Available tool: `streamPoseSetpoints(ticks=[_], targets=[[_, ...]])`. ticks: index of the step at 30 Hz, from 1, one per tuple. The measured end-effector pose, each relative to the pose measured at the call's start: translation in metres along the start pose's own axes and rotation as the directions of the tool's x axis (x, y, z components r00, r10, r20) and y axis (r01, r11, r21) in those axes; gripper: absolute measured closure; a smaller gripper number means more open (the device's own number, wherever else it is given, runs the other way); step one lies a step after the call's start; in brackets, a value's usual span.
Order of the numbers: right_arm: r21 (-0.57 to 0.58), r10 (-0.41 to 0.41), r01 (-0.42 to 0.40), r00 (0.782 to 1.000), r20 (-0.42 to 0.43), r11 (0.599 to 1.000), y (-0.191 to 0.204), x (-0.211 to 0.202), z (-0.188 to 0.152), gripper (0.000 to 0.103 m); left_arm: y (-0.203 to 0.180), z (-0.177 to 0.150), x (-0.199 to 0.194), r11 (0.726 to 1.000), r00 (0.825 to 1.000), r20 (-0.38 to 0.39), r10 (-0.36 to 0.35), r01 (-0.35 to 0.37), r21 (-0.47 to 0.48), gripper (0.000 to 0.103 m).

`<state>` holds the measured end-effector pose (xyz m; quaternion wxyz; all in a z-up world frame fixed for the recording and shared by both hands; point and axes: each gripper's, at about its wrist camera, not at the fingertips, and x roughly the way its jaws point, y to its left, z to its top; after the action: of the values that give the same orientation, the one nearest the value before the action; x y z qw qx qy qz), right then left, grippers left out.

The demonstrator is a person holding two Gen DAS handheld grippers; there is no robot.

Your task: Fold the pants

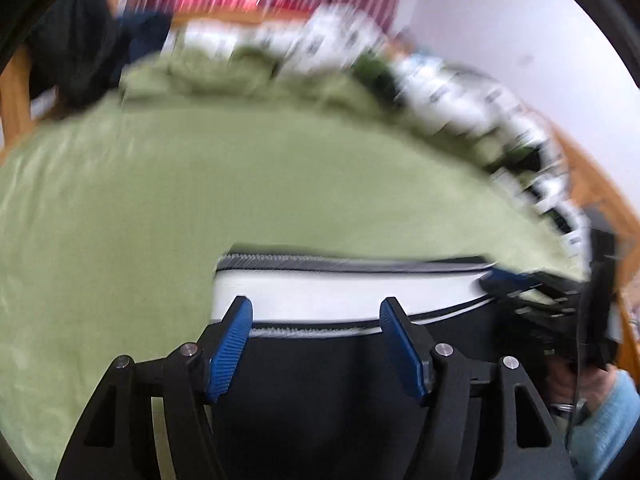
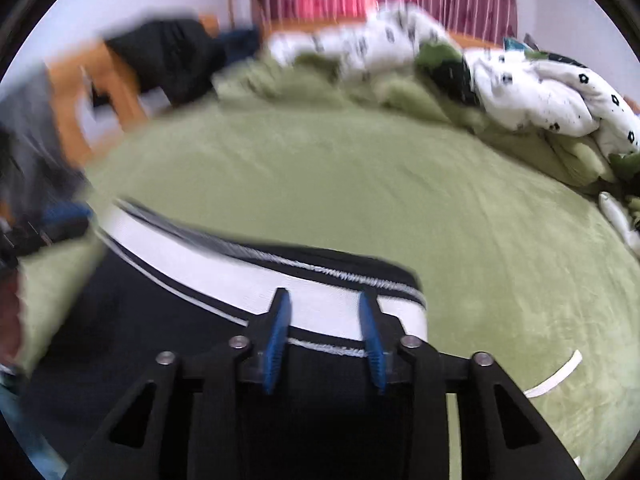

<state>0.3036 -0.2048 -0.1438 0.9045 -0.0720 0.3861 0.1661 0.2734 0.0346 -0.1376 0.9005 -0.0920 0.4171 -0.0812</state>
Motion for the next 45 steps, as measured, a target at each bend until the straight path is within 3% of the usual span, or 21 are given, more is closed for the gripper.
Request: streamPoseSetpoints(ticks=[1,3,11,14,18,27,32,34,35,37,40,41,42,43,45], targets=[[0.016,0.019,-0.020,0.999,0.026,1.000,-0.005,-0.002,-0.001,0.071,0.003,-0.001,0.011,1.000,1.000,-0.024,0.009,-0.010,-0.017,0.042],[0.055,0.060,-0.061,0.998,0.012,0.997,-0.014,-0.002,0.001,0.071,0.003,-0.002,0.011,1.000,1.000,0.011,-0.008,0.008,-0.003,0.038],[0.061,0.076,-0.075,0.997,0.001,0.995,-0.013,-0.005,0.003,0.071,-0.011,-0.011,-0.005,0.999,0.999,-0.031,0.018,-0.016,0.051,0.036],[0.034,0.047,-0.046,0.999,-0.022,0.998,-0.007,-0.028,-0.009,0.068,-0.017,-0.038,-0.025,0.997,0.991,-0.124,-0.060,0.067,0.049,0.037],[0.016,0.050,-0.049,0.997,-0.060,0.999,-0.001,-0.063,-0.047,0.068,-0.023,-0.082,-0.060,0.987,0.979,-0.150,-0.137,0.147,0.059,0.037],[0.071,0.090,-0.086,0.994,-0.067,0.994,-0.005,-0.127,-0.147,0.069,-0.032,-0.170,-0.142,0.978,0.978,-0.138,-0.157,0.173,0.113,0.036],[0.163,0.112,-0.102,0.992,-0.057,0.981,-0.015,-0.139,-0.168,0.068,-0.023,-0.201,-0.155,0.989,0.976,-0.196,-0.097,0.116,0.087,0.038],[0.167,0.111,-0.103,0.993,-0.039,0.981,-0.016,-0.145,-0.169,0.068,-0.021,-0.205,-0.158,0.991,0.982,-0.177,-0.062,0.082,0.109,0.038],[0.159,0.101,-0.095,0.994,-0.033,0.983,-0.016,-0.147,-0.169,0.068,-0.023,-0.206,-0.159,0.987,0.988,-0.155,-0.004,0.029,0.159,0.038],[0.144,0.087,-0.082,0.996,-0.027,0.986,-0.015,-0.149,-0.169,0.067,-0.031,-0.205,-0.155,0.960,0.987,-0.114,0.116,-0.082,0.269,0.048],[0.138,0.084,-0.078,0.996,-0.034,0.987,-0.013,-0.147,-0.167,0.067,-0.043,-0.204,-0.134,0.874,0.948,-0.086,0.305,-0.243,0.422,0.071],[0.138,0.084,-0.078,0.996,-0.034,0.987,-0.012,-0.147,-0.168,0.067,-0.044,-0.204,-0.130,0.870,0.949,-0.092,0.302,-0.235,0.434,0.081],[0.137,0.084,-0.079,0.996,-0.033,0.987,-0.012,-0.147,-0.168,0.067,-0.045,-0.203,-0.127,0.878,0.955,-0.101,0.280,-0.213,0.428,0.097],[0.134,0.084,-0.079,0.996,-0.033,0.988,-0.011,-0.147,-0.168,0.067,-0.046,-0.200,-0.127,0.894,0.963,-0.103,0.249,-0.188,0.408,0.097],[0.124,0.074,-0.070,0.997,-0.030,0.990,-0.009,-0.146,-0.167,0.067,-0.043,-0.193,-0.141,0.940,0.984,-0.020,0.175,-0.161,0.301,0.097]])
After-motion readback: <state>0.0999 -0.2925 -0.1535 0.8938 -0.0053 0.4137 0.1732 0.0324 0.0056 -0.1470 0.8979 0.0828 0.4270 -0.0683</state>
